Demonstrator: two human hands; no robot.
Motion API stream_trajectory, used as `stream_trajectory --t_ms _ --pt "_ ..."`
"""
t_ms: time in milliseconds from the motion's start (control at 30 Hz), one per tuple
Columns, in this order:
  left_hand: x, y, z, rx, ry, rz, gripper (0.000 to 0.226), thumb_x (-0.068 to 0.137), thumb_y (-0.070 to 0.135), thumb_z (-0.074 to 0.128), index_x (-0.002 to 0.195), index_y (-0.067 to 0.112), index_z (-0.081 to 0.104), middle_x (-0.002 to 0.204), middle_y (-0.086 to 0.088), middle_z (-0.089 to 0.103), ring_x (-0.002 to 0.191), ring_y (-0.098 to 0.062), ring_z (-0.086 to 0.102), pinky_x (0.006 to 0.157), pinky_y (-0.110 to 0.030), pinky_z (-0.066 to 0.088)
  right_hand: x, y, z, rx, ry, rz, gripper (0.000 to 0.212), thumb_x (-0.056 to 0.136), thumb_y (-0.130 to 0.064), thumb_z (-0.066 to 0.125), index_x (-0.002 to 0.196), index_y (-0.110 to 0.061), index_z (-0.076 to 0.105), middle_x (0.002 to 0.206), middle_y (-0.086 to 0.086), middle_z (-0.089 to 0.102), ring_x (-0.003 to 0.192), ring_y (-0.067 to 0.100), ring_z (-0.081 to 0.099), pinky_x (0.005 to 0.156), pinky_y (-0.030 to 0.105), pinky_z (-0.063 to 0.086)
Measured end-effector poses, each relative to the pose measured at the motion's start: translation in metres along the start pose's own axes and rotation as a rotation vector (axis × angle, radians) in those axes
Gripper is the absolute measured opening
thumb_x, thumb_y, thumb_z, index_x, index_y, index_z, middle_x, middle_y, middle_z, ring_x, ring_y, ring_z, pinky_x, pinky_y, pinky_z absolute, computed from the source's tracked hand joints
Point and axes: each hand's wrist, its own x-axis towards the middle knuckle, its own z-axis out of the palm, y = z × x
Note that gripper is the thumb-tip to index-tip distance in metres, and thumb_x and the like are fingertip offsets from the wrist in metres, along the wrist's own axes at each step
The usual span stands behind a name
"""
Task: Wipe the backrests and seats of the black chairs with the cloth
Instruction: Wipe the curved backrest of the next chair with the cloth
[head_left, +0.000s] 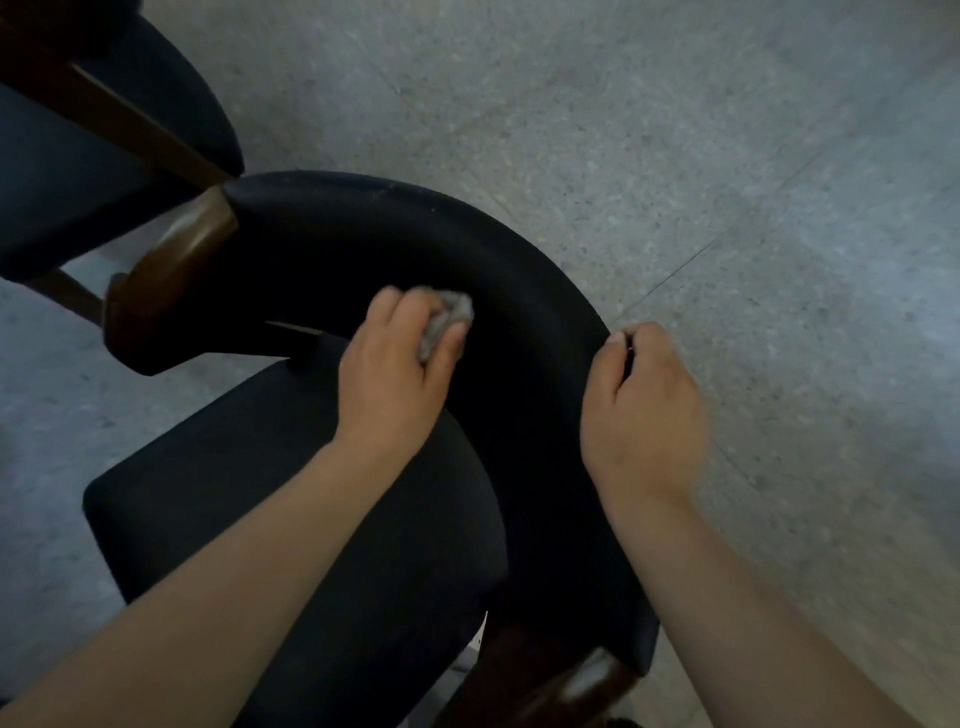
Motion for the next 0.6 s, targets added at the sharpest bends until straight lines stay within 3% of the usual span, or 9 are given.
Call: stream_trajectory --t_ms 100,367,500,600 --pt "0.028 0.032 -0.005 -0.010 0.132 0.082 0.031 0.094 0.039 0.055 0.109 0.012 0.060 0.104 0.001 0.048 0.088 -0.008 0.047 0.068 -0.021 0.037 0.000 0.000 -0.001 0.011 -0.010 0.004 0.018 0.100 -0.030 0.036 0.087 -0.021 0.044 0.065 -0.009 0.046 0.053 0.002 0.039 0.048 0.020 0.020" --pt "0.032 0.035 0.033 0.077 0.154 0.093 0.033 0.096 0.038 0.053 0.106 0.009 0.063 0.109 -0.013 0.056 0.088 -0.026 0.056 0.067 -0.030 0.040 0.001 0.002 0.002 0.017 0.016 -0.018 0.017 0.100 -0.029 0.038 0.087 -0.020 0.043 0.063 -0.011 0.041 0.053 0.001 0.037 0.049 0.019 0.020" --pt "0.001 0.015 0.051 -0.009 0.175 -0.097 0.038 0.099 0.040 0.040 0.107 0.007 0.058 0.109 -0.013 0.055 0.088 -0.024 0.055 0.067 -0.031 0.041 0.000 0.004 0.003 0.019 0.016 -0.029 0.019 0.101 -0.030 0.037 0.088 -0.020 0.045 0.064 -0.009 0.044 0.053 0.004 0.039 0.049 0.021 0.021" --pt "-0.038 -0.021 0.074 -0.016 0.053 -0.278 0.039 0.100 0.038 0.032 0.102 0.006 0.055 0.101 -0.010 0.053 0.083 -0.026 0.055 0.065 -0.036 0.043 0.001 0.005 0.002 0.025 0.010 -0.037 0.020 0.101 -0.031 0.036 0.089 -0.019 0.047 0.064 -0.009 0.045 0.053 0.005 0.041 0.049 0.021 0.022"
